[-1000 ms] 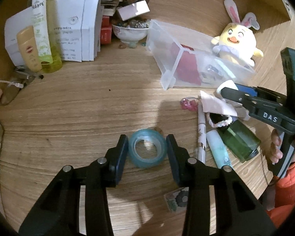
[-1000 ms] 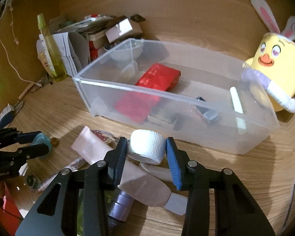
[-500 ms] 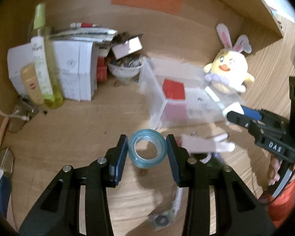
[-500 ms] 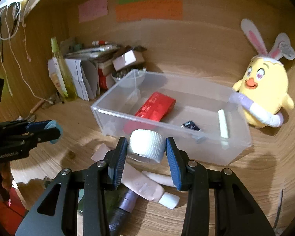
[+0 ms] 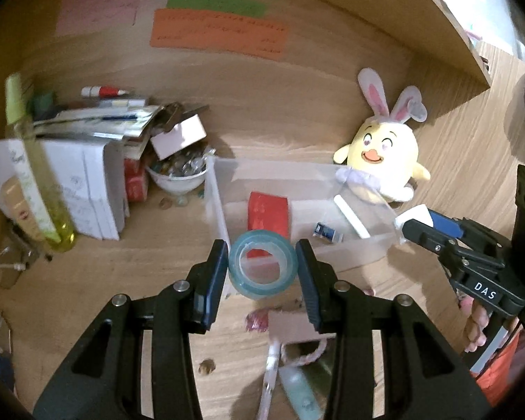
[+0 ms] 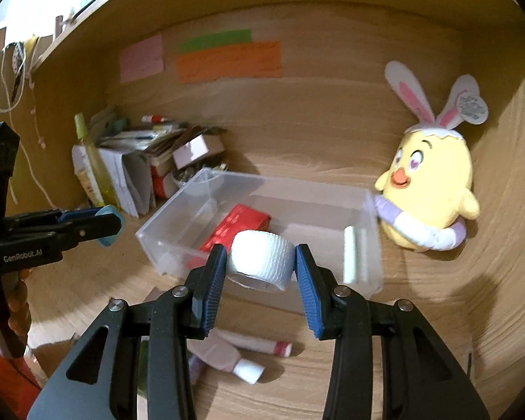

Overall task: Organize objects
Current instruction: 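Lower both tape rolls into the bin and open both grippers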

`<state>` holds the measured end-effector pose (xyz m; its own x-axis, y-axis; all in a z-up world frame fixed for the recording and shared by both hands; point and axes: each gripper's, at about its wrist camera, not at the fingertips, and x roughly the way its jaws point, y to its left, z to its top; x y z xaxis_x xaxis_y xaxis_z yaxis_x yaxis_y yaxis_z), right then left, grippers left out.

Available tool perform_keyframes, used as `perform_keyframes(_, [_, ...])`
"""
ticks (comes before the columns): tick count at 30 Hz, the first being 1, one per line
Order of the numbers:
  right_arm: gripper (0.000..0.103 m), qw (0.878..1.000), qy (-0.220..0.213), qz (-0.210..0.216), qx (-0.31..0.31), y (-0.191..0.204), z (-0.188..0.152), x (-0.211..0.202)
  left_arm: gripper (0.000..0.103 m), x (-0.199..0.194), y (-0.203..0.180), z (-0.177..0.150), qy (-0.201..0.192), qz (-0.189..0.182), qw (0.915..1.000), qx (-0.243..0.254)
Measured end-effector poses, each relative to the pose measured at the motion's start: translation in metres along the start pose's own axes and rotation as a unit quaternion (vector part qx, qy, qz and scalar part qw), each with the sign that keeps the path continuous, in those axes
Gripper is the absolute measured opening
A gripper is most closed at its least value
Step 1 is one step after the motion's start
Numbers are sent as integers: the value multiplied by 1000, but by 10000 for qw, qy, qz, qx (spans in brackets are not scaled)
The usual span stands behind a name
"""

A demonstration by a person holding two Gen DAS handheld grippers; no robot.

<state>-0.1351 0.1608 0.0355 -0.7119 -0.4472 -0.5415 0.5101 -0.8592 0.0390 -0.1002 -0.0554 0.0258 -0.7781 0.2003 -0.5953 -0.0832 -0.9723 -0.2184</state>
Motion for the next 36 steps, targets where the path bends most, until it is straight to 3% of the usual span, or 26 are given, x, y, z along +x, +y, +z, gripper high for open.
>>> perform_keyframes(11, [37, 9995, -89, -249, 176, -33, 21, 13, 40, 28, -12, 25, 21, 66, 9999, 115])
perform_keyframes(26, [37, 9970, 666, -273, 300, -49, 9, 80, 40, 103, -13, 23, 915, 138, 9955, 224])
perform_keyframes(36, [37, 9953, 900, -234, 280, -50, 4, 96, 40, 125, -30, 20, 1019, 396, 9918, 659])
